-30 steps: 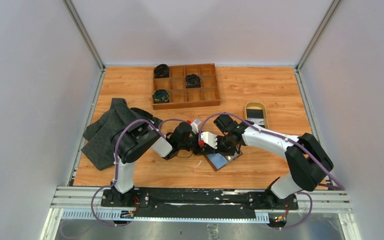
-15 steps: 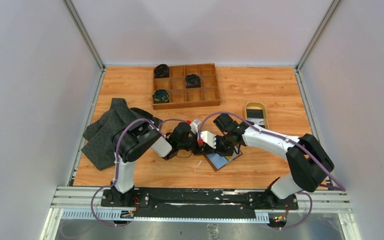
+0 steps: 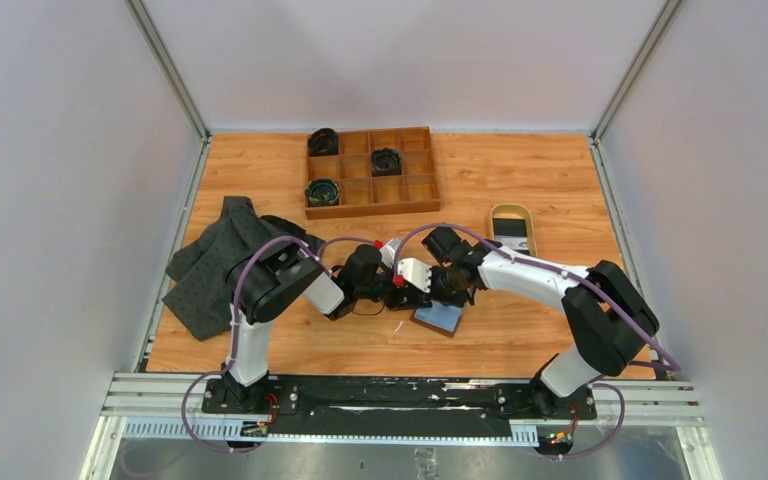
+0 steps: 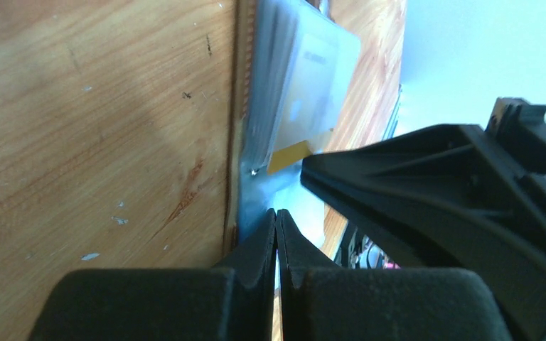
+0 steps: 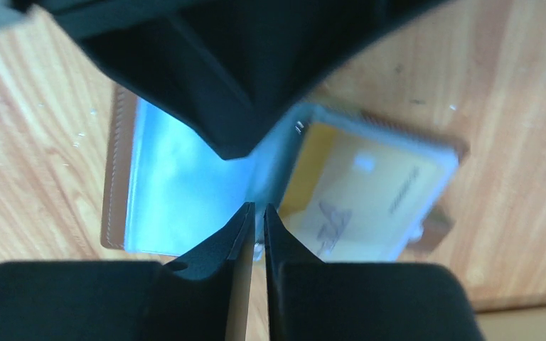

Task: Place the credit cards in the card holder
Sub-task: Insert the credit card into the card holder.

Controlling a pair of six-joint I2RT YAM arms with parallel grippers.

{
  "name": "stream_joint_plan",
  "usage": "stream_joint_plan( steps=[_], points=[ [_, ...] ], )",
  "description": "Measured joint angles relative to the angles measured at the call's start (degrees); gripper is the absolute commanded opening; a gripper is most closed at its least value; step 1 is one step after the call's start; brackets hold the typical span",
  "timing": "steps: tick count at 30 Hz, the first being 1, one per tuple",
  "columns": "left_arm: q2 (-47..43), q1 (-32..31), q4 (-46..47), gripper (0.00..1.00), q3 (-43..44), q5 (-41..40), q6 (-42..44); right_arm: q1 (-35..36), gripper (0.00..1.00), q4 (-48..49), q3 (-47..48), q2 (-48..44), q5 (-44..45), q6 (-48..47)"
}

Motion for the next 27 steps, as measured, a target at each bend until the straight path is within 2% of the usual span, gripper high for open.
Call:
stream_joint_plan(
  steps=[4, 7, 12, 14, 16, 18, 19, 23, 27],
  points=[
    [0.37, 0.24, 0.52, 0.01, 0.09, 0.35, 0.17, -1.16, 0.15, 0.37, 0.00, -1.01, 2.45, 0.20],
    [0.55, 0.35, 0.61, 0.02, 0.24, 0.79, 0.26, -1.53, 0.20, 0.28, 0.00, -1.31, 2.36, 0.22],
    [0.59, 0.39, -0.07, 0.13, 0.63, 1.11, 0.52, -2.05, 0.32, -1.64, 0.02, -3.72, -4.17, -0.15],
    [0.50, 0.50, -0.61, 0.17, 0.85, 1.29, 0.68, -3.87, 0.45, -3.02, 0.15, -6.38, -8.46, -0.33],
    [-0.26, 0.70, -1.60, 0.21, 0.96, 1.42, 1.01, -6.62, 0.65, -3.52, 0.42, -8.79, -11.82, -0.31],
    [-1.88, 0.83, -3.63, 0.25, 0.94, 1.20, 1.84, -9.97, 0.91, -3.63, 0.63, -11.32, -14.16, 0.04],
    [-3.02, 1.03, -4.83, 0.27, 0.94, 0.96, 2.32, -11.98, 0.99, -3.54, 0.66, -12.70, -15.28, -0.20],
    [-10.10, 1.62, -9.25, 0.28, 0.37, -0.70, 4.98, -16.94, 0.98, -2.29, 1.40, -14.64, -16.35, 0.50],
    [-19.63, 1.84, -10.82, 0.29, -2.80, -3.10, 7.65, -19.17, 0.90, -1.42, 6.23, -8.41, -16.76, 3.56]
  ],
)
